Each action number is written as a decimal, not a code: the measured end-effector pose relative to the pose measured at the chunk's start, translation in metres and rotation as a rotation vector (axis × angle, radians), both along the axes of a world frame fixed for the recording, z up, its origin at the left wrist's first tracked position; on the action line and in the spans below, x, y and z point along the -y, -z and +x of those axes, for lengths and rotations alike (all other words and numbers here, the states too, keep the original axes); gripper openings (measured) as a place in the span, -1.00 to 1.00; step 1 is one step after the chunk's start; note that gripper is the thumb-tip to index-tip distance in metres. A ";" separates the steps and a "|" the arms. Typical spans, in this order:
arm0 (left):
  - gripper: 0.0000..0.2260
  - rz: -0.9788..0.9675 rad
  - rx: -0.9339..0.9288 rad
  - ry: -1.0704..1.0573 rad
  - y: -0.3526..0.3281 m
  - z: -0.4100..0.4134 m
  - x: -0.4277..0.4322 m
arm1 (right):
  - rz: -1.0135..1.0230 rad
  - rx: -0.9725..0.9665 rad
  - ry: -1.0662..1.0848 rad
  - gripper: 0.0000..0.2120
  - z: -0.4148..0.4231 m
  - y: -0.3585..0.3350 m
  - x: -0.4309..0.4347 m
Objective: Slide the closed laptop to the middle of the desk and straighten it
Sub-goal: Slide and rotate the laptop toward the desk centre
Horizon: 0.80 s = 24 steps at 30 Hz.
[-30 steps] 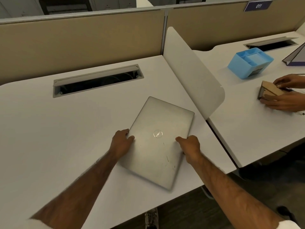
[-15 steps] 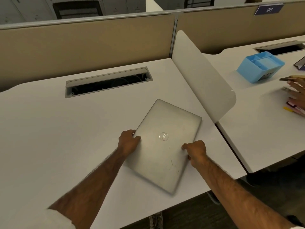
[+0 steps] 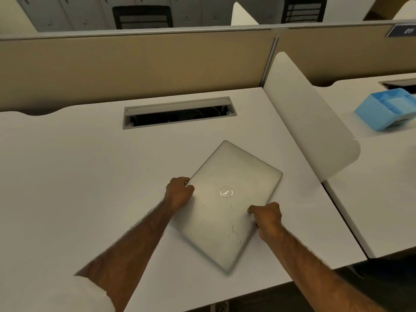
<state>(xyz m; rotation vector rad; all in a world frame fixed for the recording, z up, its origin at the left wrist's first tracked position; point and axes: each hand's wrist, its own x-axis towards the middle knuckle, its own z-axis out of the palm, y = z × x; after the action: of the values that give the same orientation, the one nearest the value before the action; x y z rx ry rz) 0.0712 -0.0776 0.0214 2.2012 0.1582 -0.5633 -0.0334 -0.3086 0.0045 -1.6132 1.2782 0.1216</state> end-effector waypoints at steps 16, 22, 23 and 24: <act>-0.75 -0.006 0.016 -0.089 0.000 0.017 -0.087 | -0.027 -0.014 -0.099 -0.46 0.035 -0.009 -0.084; -0.76 0.040 -0.001 -0.143 -0.005 0.018 -0.120 | -0.032 -0.025 -0.152 -0.49 0.051 -0.012 -0.113; -0.77 0.044 -0.004 -0.153 -0.005 0.018 -0.125 | -0.029 -0.022 -0.160 -0.49 0.054 -0.012 -0.118; -0.77 0.046 -0.005 -0.161 -0.006 0.019 -0.130 | -0.029 -0.017 -0.168 -0.49 0.057 -0.012 -0.122</act>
<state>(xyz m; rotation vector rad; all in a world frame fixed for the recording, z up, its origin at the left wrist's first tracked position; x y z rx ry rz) 0.0897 0.0526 0.0271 2.2074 0.3506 -0.4800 0.0236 -0.1865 0.0165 -1.7468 1.1605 0.2225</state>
